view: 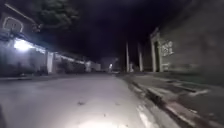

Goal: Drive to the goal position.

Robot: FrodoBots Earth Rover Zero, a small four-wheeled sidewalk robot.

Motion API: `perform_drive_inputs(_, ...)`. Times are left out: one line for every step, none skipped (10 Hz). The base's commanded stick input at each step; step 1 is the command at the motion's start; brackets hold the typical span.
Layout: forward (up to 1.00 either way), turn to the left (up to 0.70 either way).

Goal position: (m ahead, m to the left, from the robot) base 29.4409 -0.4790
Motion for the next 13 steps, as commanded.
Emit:
perform_drive_inputs(0.49, -0.16)
perform_drive_inputs(0.49, -0.4)
perform_drive_inputs(0.49, -0.22)
perform_drive_inputs(0.49, -0.05)
perform_drive_inputs(0.49, -0.29)
perform_drive_inputs(0.49, -0.21)
perform_drive_inputs(0.49, -0.19)
perform_drive_inputs(0.49, -0.48)
perform_drive_inputs(0.49, -0.17)
perform_drive_inputs(0.49, -0.35)
perform_drive_inputs(0.49, -0.18)
perform_drive_inputs(0.49, 0.03)
perform_drive_inputs(0.49, -0.15)
